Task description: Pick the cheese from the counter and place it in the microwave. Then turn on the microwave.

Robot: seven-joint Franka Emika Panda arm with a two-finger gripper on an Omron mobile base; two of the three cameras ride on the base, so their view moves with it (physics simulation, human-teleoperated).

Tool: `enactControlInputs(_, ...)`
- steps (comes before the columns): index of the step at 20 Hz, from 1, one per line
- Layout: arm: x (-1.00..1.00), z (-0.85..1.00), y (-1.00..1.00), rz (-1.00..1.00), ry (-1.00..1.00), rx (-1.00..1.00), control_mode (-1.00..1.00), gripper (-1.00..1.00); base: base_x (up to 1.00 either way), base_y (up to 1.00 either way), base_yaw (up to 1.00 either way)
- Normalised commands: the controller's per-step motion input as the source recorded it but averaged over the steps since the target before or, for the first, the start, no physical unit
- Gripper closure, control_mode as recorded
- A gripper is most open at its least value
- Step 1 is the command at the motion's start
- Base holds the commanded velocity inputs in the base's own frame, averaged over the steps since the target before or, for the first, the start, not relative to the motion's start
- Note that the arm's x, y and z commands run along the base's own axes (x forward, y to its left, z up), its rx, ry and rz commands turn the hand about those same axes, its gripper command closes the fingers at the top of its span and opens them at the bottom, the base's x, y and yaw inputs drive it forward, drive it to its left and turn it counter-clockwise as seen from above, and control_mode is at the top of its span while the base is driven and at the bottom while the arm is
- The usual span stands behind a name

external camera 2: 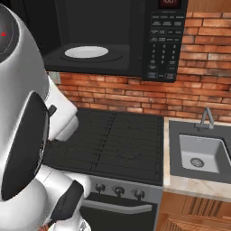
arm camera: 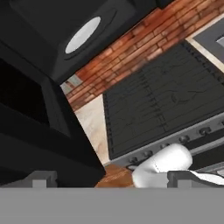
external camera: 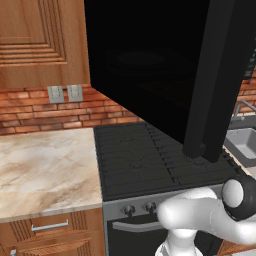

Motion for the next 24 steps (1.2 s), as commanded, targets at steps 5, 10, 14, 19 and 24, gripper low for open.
enactControlInputs(5, 0.43, -0.33, -0.25, 0.1, 0.0, 0.33, -1.0, -1.0, 0.0, 0.0, 0.0)
enactControlInputs(10, 0.67, -0.14, -0.03, 0.09, 0.0, 0.29, -1.0, -1.0, 0.0, 0.0, 0.0)
enactControlInputs(14, 0.76, -0.08, 0.0, 0.1, 0.0, 0.27, -1.0, -1.0, 0.0, 0.0, 0.0)
enactControlInputs(19, 0.66, -0.29, 0.0, 0.1, 0.01, 0.26, -1.0, -1.0, 0.0, 0.0, 0.0)
enactControlInputs(24, 0.65, -0.39, 0.01, 0.09, 0.0, 0.25, -1.0, -1.0, 0.0, 0.0, 0.0)
